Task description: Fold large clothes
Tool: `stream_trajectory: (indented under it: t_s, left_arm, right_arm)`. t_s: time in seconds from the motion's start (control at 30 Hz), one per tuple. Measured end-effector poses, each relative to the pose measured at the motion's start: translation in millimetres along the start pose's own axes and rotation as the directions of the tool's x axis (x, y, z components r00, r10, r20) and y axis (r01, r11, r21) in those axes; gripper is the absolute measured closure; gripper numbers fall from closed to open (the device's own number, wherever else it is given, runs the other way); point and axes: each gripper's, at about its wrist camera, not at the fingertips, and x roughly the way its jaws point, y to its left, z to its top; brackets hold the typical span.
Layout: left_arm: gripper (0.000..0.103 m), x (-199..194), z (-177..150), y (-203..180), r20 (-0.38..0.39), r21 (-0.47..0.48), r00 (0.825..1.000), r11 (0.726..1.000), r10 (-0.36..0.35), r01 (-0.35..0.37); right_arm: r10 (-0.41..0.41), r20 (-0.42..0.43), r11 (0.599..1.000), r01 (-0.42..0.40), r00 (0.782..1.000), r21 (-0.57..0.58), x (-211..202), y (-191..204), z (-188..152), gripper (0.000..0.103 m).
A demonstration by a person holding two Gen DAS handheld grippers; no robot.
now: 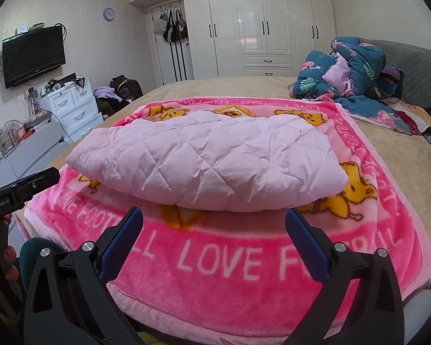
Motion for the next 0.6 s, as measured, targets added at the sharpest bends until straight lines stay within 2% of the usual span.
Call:
stream_trajectory:
  t_s: [0.6]
  left_arm:
    - [0.009,2.0,-1.7,3.1,-0.013,-0.002,1.0,1.0,0.004,-0.004]
  right_arm:
    - [0.005,-0.01,1.0,-0.005,1.0,0.003,0.1,-0.4,-1.5,0.004]
